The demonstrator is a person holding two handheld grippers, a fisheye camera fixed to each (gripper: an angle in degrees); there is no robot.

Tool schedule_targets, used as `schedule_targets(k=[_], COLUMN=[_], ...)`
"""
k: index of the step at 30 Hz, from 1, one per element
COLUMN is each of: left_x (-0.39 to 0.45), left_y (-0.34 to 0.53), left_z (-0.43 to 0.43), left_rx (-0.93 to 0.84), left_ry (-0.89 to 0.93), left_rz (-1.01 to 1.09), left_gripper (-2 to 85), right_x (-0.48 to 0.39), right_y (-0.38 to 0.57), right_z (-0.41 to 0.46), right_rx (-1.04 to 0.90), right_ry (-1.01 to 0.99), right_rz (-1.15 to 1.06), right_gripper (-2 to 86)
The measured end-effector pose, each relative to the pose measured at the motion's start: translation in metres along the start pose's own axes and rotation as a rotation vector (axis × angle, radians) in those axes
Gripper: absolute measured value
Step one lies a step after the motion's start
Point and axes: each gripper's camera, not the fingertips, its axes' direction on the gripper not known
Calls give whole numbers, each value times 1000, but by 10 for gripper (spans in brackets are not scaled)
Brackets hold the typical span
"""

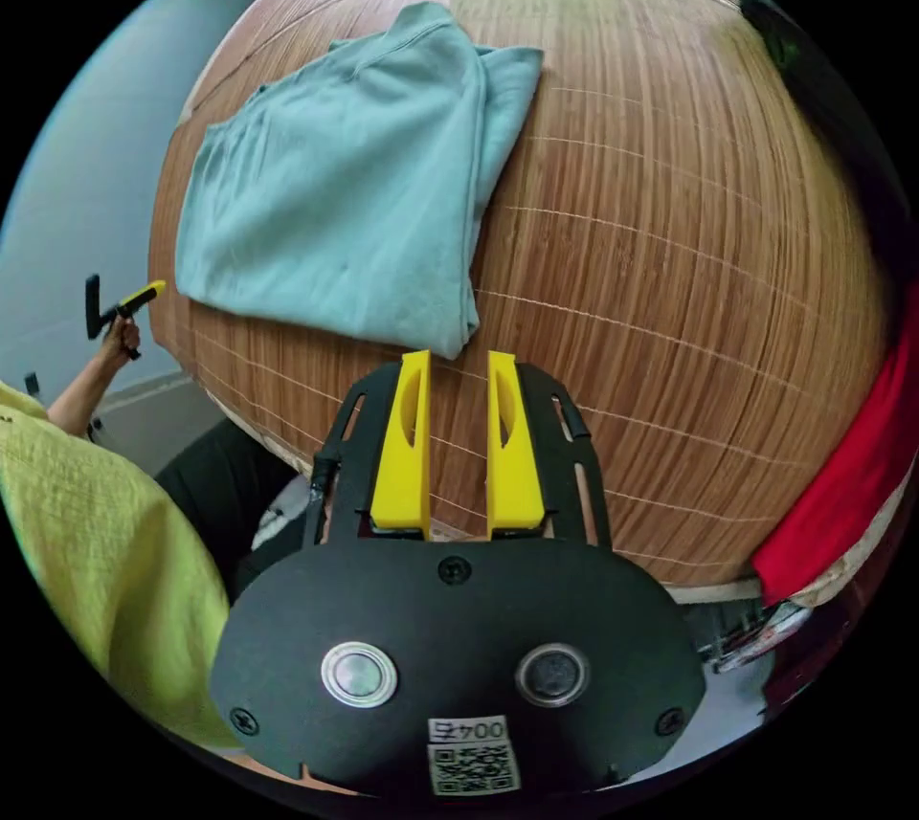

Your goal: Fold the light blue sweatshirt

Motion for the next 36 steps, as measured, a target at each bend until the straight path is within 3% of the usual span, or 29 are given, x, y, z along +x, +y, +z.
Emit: schedule_targets(k=[8, 18, 27, 36], left_x=[25, 27, 12, 27], left_y=[-34, -66, -91, -103], left_z=[34, 55, 71, 35], left_rx=[-160, -217, -236, -254], left_ry=[-141, -71, -82, -174], left_rz=[253, 364, 264, 169], left_gripper=[90, 69, 25, 6], right_x=[-26, -17, -11, 37], right_y=[-55, -81, -81, -45], right_z=[9, 19, 41, 68], right_rx=[-137, -155, -137, -41], right_ry=[107, 104, 132, -43], right_rz=[-206, -109, -61, -68], right_gripper=[97, 76, 71, 86])
